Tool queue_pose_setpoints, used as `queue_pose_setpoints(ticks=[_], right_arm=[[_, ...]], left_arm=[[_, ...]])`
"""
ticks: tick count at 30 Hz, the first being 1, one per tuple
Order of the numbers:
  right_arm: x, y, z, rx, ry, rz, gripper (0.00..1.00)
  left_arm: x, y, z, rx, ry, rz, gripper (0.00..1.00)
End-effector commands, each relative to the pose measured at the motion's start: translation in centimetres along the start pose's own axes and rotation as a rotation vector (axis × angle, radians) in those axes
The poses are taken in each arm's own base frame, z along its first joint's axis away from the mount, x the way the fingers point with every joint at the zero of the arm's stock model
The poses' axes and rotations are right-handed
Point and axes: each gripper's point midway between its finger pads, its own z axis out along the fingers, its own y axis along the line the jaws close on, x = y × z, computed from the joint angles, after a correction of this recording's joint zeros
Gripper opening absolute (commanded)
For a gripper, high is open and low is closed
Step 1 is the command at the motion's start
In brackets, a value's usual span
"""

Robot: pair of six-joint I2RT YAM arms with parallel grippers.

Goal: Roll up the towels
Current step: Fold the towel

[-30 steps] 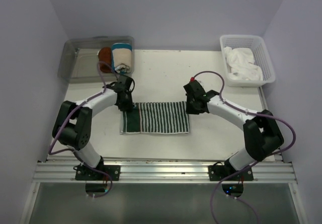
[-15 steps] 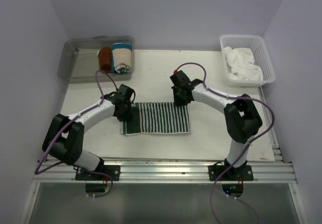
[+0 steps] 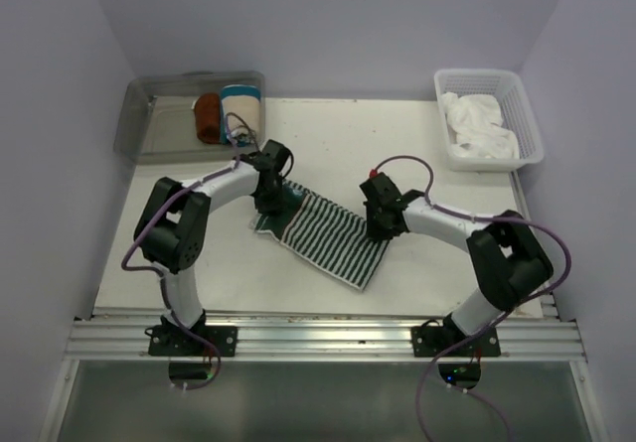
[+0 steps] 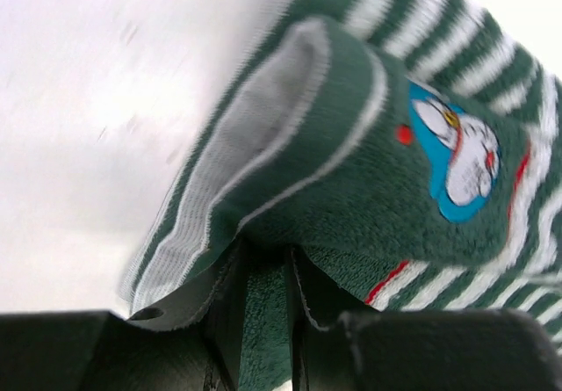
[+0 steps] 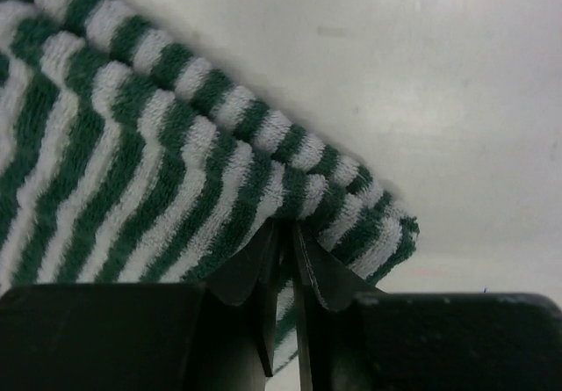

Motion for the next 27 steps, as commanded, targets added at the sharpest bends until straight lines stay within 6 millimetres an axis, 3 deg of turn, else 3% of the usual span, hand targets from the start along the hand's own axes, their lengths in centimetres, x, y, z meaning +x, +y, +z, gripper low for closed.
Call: queue_pose_setpoints(ticks=[1, 2, 7, 8, 10, 11, 14, 16, 21, 22, 24, 25, 27], right_arm=[[5.2, -1.0, -1.0, 0.025, 0.072, 0.035, 0.15], [6.7, -1.0, -1.1, 0.025, 0.087, 0.034, 0.15], [9.8, 4.0, -4.0, -0.076, 0.071, -0.009, 0.15], [9.6, 4.4, -4.7, -0.081, 0.06, -0.017, 0.15], [8.2, 4.6, -6.1, -0.091, -0.01, -0.006, 0.15], [7.5, 4.6, -6.7, -0.099, -0.04, -0.006, 0.16], [4.7, 3.7, -8.5, -0.071, -0.166, -0.001, 0.19], [4.2, 3.4, -8.6, -0.047, -0.176, -0.019, 0.19], [4.5, 2.4, -7.8, 0.035, -0.132, -0.057, 0.18], [4.9, 1.9, -7.4, 0.048, -0.121, -0.058, 0.18], [5.3, 1.6, -7.2, 0.046, -0.111, -0.052, 0.19], [5.8, 1.3, -6.9, 0.05, -0.098, -0.055, 0.19], [6.3, 1.6, -6.5, 0.024, -0.083, -0.049, 0.19]], left_arm=[[-2.6, -2.3, 2.1, -0.009, -0.041, 0.067, 0.27], [-4.0, -3.4, 2.7, -0.001, -0.053, 0.08, 0.27], [-7.8, -7.2, 2.5, 0.052, -0.098, 0.134, 0.27], [-9.5, -8.0, 1.5, 0.072, -0.139, 0.141, 0.27], [-10.9, -8.4, -0.1, 0.08, -0.183, 0.144, 0.29], [-12.0, -8.7, -1.9, 0.092, -0.229, 0.145, 0.29], [-12.4, -8.9, -5.0, 0.139, -0.271, 0.152, 0.31], [-11.5, -9.0, -6.0, 0.166, -0.273, 0.16, 0.31], [-5.5, -8.6, -6.8, 0.211, -0.21, 0.2, 0.3], [-3.6, -7.9, -5.7, 0.198, -0.174, 0.204, 0.31], [-1.8, -8.0, -5.4, 0.232, -0.148, 0.206, 0.31], [-0.4, -7.6, -4.3, 0.232, -0.118, 0.201, 0.31], [0.9, -7.4, -3.1, 0.241, -0.085, 0.199, 0.3]])
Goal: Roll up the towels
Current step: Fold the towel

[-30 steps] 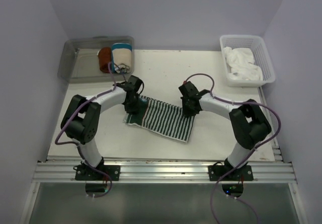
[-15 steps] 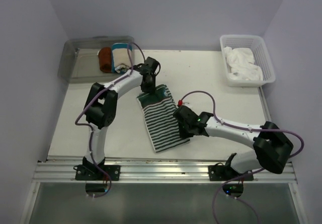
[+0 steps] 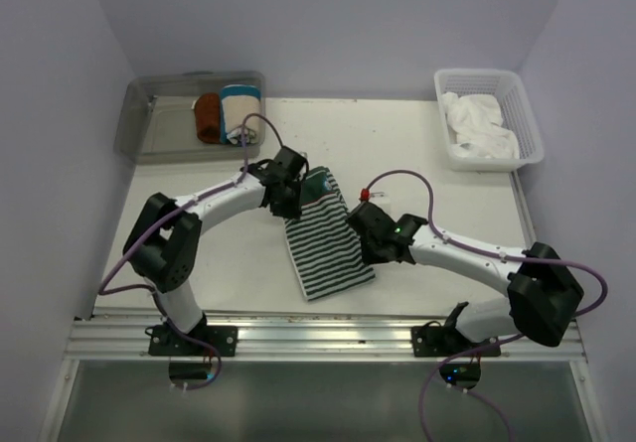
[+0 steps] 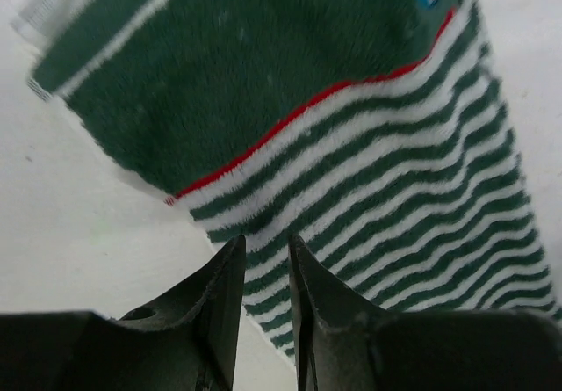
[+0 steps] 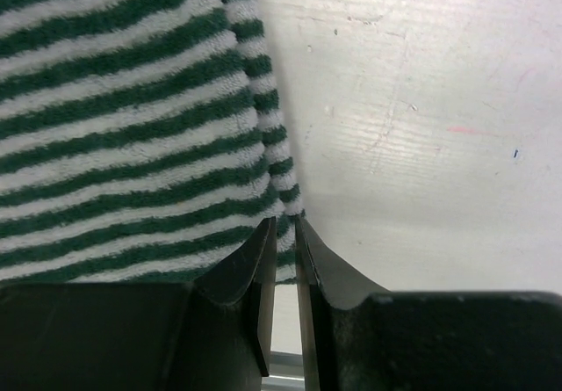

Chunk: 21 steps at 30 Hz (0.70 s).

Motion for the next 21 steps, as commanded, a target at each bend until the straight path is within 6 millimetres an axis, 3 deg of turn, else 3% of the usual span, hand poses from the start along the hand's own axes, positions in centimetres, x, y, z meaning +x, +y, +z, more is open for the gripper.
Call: queue_pose_setpoints(ticks=[1, 6, 9, 10, 12, 16, 21], right_arm=[[1.2, -0.5, 0.4, 0.003, 0.029, 0.0, 0.19], [3.2, 1.4, 1.3, -0.08, 0.077, 0.028, 0.18], [4.5, 1.7, 2.1, -0.08, 0.106, 0.043, 0.18], [5.0, 1.5, 2.4, -0.074, 0.117, 0.046, 0.17], [5.3, 1.9, 2.3, -0.087, 0.12, 0.057, 0.17], [4.0, 1.7, 1.0, -0.082, 0.06, 0.056, 0.17], [2.1, 1.2, -1.1, -0.108, -0.037, 0.041, 0.21]], left_arm=[[2.7, -0.6, 2.3, 0.062, 0.054, -0.026, 0.3], [3.1, -0.2, 5.5, 0.019, 0.099, -0.013, 0.29], [2.0, 0.0, 6.8, -0.02, 0.101, 0.013, 0.29], [0.5, -0.2, 6.9, -0.031, 0.074, 0.02, 0.29], [0.2, 0.0, 7.5, -0.057, 0.094, 0.028, 0.29], [-2.5, -0.6, 5.8, -0.059, 0.041, 0.041, 0.29], [-4.6, -0.9, 0.1, -0.025, -0.073, 0.034, 0.34]])
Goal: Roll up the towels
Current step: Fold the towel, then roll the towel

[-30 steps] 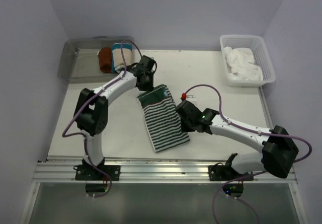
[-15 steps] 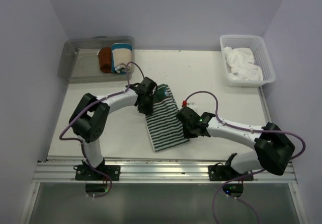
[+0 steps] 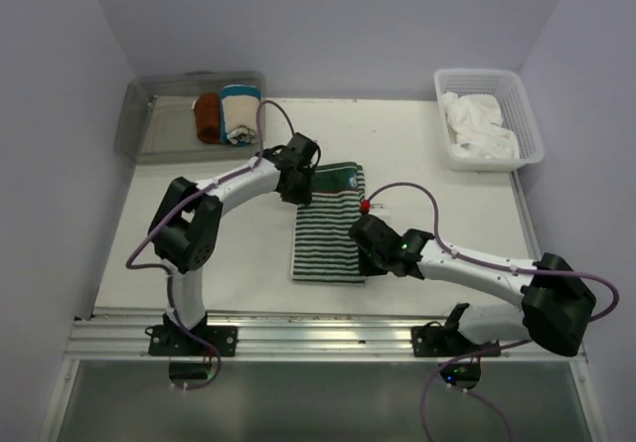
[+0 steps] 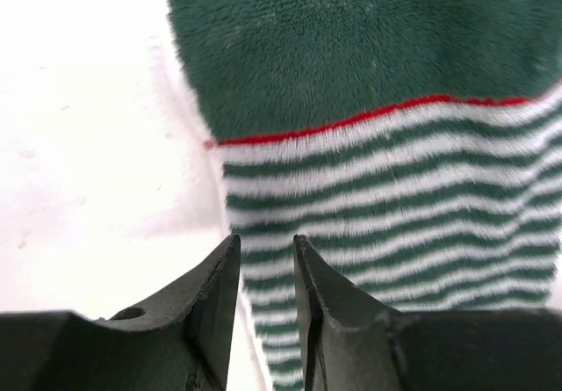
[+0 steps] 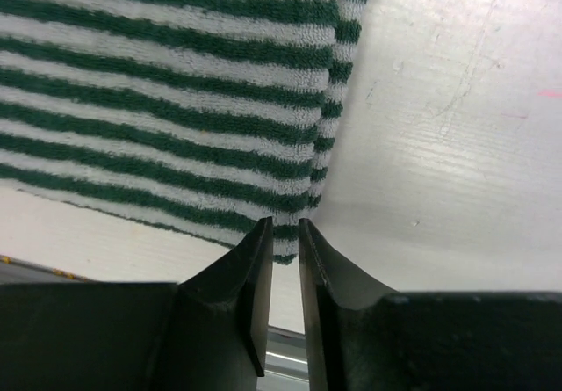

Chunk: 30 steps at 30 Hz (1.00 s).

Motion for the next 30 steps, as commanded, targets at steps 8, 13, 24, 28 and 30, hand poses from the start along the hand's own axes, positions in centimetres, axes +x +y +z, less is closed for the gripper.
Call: queue_pose_setpoints(ticks=[8, 13, 24, 28, 30], right_arm=[[-1.2, 2.3, -3.2, -0.017, -0.145, -0.272, 0.41], [-0.5, 5.9, -3.1, -0.026, -0.172, -0.517, 0.52], [0.0, 8.6, -0.8, -0.068, -0.155, -0.767, 0.57], [1.2, 9.0, 0.0, -0.108, -0.119, -0.774, 0.57], [1.6, 8.8, 0.3, -0.109, -0.109, -0.774, 0.57]], left_arm=[[2.8, 2.5, -8.8, 0.024, -0.107, -0.014, 0.38], [6.3, 4.5, -8.8, -0.014, -0.059, -0.061, 0.39], [6.4, 8.0, -8.9, 0.034, -0.069, -0.239, 0.38], [5.6, 8.7, -9.4, 0.033, -0.089, -0.274, 0.38], [5.2, 8.7, -9.7, 0.036, -0.098, -0.275, 0.38]])
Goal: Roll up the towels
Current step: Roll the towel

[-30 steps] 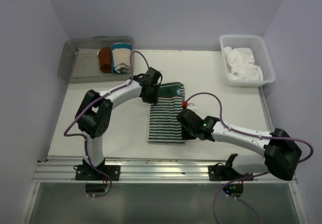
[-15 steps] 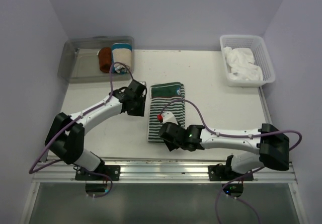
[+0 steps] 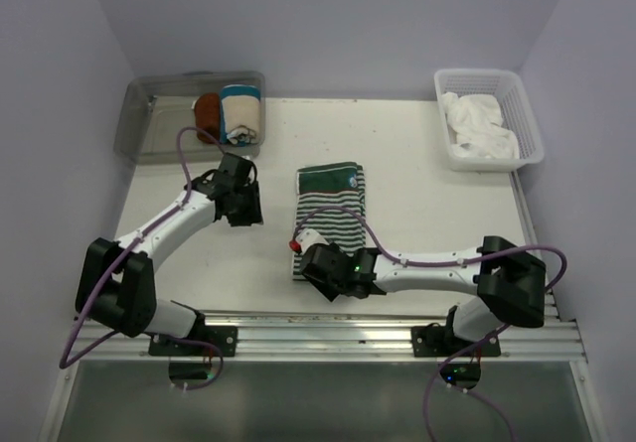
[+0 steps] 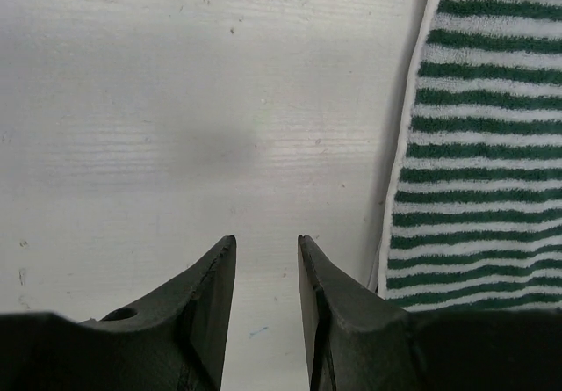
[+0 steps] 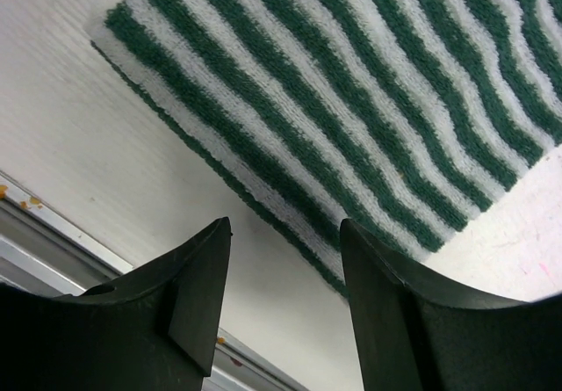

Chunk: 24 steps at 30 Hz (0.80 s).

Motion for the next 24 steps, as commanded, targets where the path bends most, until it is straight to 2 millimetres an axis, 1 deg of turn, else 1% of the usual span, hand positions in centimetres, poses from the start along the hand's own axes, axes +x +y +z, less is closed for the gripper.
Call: queue_pose_setpoints(ticks=[1, 3, 5, 6, 8, 11, 12, 14, 15, 17, 18, 20, 21, 24], right_arm=[[-0.7, 1.1, 0.3, -0.05, -0.035, -0.016, 0.57], [0.0, 1.0, 0.7, -0.042, -0.02, -0.012, 0.55], [0.4, 0.6, 1.3, -0.007, -0.012, 0.003, 0.54], [1.0, 0.3, 1.6, 0.014, -0.004, 0.003, 0.51], [1.5, -0.1, 2.3, 0.048, 0.004, 0.014, 0.5], [1.9, 0.2, 2.8, 0.047, 0.015, 0.024, 0.45], [2.0, 0.2, 2.9, 0.046, 0.015, 0.029, 0.4], [1.9, 0.2, 2.9, 0.046, 0.011, 0.034, 0.34], [1.8, 0.1, 2.8, 0.053, 0.008, 0.034, 0.27], [1.2, 0.0, 2.4, 0.052, -0.003, 0.033, 0.2], [0.5, 0.1, 1.9, 0.039, -0.022, 0.036, 0.14], [0.1, 0.1, 1.2, 0.025, -0.027, 0.028, 0.06], [-0.6, 0.1, 0.6, 0.013, -0.048, 0.031, 0.01], [-1.3, 0.0, -0.3, -0.001, -0.064, 0.02, 0.0]], left_arm=[[-1.3, -1.3, -0.9, 0.063, -0.042, -0.029, 0.38], [-1.6, -1.6, -1.0, 0.075, -0.046, -0.034, 0.38], [-1.5, -2.1, -1.0, 0.102, -0.04, -0.033, 0.38], [-1.5, -2.3, -0.9, 0.114, -0.04, -0.037, 0.38], [-1.2, -2.9, -0.8, 0.147, -0.025, -0.035, 0.39], [-0.8, -3.2, -0.5, 0.171, -0.011, -0.037, 0.39], [-0.7, -3.2, -0.3, 0.174, -0.006, -0.037, 0.39], [-0.4, -3.3, -0.2, 0.178, 0.002, -0.038, 0.39], [-0.3, -3.2, -0.2, 0.178, 0.003, -0.038, 0.39], [-0.3, -3.2, -0.3, 0.179, 0.001, -0.038, 0.39], [-0.3, -3.2, -0.4, 0.182, -0.001, -0.036, 0.39], [-0.5, -3.3, -0.7, 0.19, -0.01, -0.028, 0.39], [-0.6, -3.5, -0.8, 0.198, -0.016, -0.024, 0.39], [-0.5, -3.7, -1.2, 0.224, -0.037, 0.002, 0.39]])
